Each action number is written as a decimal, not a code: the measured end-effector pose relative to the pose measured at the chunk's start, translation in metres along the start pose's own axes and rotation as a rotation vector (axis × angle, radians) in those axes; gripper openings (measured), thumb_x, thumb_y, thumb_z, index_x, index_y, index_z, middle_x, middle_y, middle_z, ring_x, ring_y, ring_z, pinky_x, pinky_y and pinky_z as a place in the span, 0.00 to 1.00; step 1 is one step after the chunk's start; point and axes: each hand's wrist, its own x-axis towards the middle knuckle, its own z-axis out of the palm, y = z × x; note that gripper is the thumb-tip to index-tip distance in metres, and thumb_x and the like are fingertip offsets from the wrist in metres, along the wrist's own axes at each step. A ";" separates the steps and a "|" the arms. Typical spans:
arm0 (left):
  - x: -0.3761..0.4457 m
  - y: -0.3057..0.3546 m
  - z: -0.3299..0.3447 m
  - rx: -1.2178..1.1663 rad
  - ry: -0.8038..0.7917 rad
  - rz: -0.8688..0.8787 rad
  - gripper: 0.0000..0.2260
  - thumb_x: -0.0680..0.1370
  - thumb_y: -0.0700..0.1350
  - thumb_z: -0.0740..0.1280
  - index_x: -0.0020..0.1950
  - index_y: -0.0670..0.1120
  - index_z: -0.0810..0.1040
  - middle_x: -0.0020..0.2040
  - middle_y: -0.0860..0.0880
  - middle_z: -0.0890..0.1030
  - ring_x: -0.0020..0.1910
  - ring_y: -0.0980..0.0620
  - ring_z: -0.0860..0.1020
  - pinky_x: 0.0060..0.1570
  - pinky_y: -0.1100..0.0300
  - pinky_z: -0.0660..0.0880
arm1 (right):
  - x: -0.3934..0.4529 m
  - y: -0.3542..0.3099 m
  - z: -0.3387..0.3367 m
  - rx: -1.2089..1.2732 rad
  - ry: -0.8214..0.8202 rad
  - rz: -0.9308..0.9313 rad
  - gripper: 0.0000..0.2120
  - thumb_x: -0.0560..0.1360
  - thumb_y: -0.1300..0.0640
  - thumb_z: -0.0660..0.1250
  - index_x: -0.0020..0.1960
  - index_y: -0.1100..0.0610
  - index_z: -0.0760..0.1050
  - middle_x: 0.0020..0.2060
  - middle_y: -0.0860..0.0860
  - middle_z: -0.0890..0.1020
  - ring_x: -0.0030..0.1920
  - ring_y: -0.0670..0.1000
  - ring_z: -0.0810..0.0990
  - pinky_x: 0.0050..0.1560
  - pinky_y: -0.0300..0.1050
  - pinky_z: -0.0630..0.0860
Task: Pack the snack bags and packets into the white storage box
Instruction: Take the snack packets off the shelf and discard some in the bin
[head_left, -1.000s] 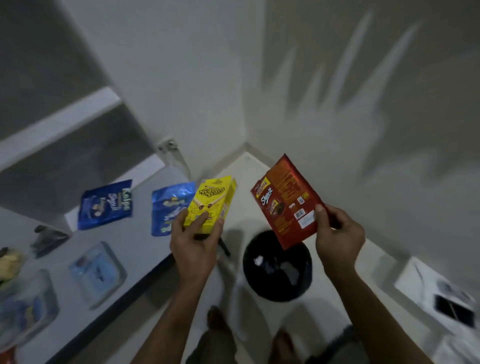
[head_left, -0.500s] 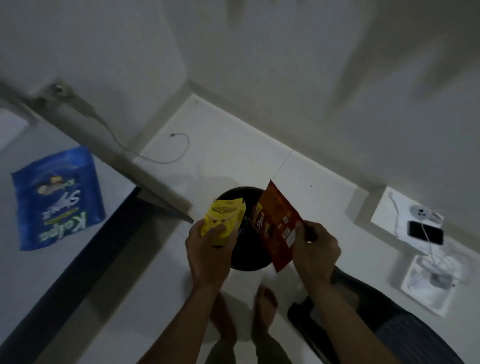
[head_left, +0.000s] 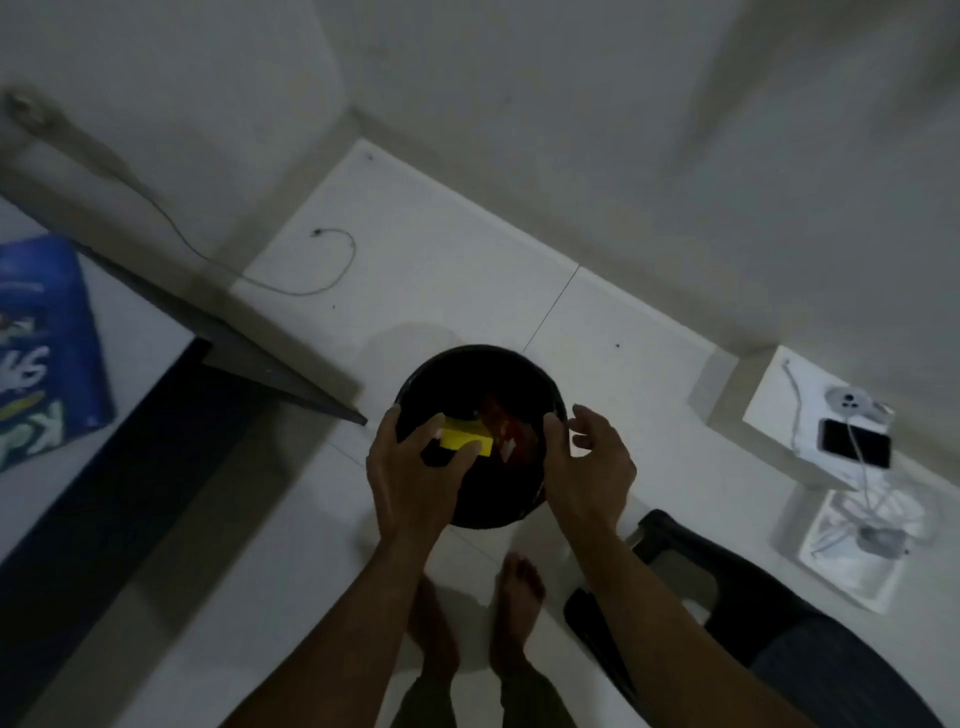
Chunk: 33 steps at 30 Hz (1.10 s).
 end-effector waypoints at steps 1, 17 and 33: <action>-0.004 0.014 -0.013 -0.006 0.017 0.005 0.25 0.67 0.59 0.74 0.61 0.52 0.81 0.74 0.46 0.66 0.71 0.45 0.67 0.68 0.42 0.68 | -0.005 -0.016 -0.013 0.014 -0.013 -0.004 0.20 0.76 0.45 0.70 0.64 0.54 0.78 0.54 0.49 0.83 0.55 0.49 0.81 0.55 0.45 0.77; -0.097 0.118 -0.257 -0.197 0.451 -0.023 0.18 0.69 0.51 0.77 0.56 0.45 0.84 0.65 0.43 0.76 0.65 0.46 0.75 0.64 0.61 0.66 | -0.131 -0.219 -0.107 0.186 -0.290 -0.256 0.13 0.75 0.53 0.72 0.56 0.59 0.82 0.43 0.54 0.85 0.46 0.50 0.81 0.54 0.38 0.70; -0.036 -0.040 -0.434 -0.254 0.715 -0.377 0.17 0.75 0.42 0.72 0.62 0.37 0.78 0.62 0.37 0.78 0.59 0.41 0.77 0.53 0.63 0.66 | -0.208 -0.324 0.095 -0.022 -0.510 -0.387 0.18 0.75 0.53 0.71 0.62 0.59 0.79 0.50 0.56 0.84 0.51 0.55 0.81 0.51 0.40 0.70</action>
